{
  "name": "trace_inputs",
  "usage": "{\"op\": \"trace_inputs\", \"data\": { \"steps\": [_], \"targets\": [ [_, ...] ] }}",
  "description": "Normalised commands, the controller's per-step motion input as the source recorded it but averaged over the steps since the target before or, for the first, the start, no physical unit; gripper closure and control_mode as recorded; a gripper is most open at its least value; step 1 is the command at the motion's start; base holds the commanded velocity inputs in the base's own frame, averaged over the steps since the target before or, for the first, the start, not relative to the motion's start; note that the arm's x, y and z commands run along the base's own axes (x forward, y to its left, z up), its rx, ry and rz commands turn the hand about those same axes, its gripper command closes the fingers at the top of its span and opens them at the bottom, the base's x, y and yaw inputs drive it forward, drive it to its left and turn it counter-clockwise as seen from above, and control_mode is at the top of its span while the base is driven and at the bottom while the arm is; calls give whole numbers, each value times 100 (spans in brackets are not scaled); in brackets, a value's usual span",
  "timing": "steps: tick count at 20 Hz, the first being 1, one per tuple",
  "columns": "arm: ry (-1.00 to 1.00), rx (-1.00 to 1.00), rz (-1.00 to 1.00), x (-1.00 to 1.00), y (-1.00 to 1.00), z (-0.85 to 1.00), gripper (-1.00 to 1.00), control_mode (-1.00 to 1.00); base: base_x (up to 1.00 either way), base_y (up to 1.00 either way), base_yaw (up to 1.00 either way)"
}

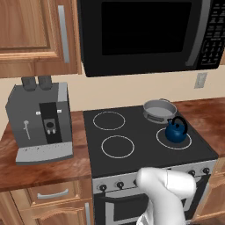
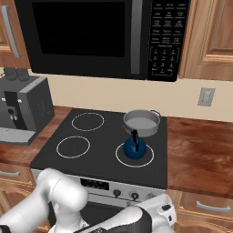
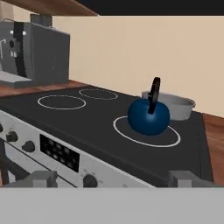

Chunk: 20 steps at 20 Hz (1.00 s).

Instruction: Pick the kettle from the counter and place it on a stove burner. Then turn the burner on.

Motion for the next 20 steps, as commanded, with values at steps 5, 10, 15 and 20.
{"op": "trace_inputs", "data": {
  "steps": [5,10,15,20],
  "targets": [
    [-17,26,-9,-53,-13,-84,-100,-100,0,0,0],
    [-16,23,-10,-10,-13,-43,-100,-100,0,0,0],
    [-9,3,-10,1,-7,-24,-100,-100,0,0,0],
    [-7,9,-16,19,0,-22,-100,-100,0,0,0]
  ]
}}
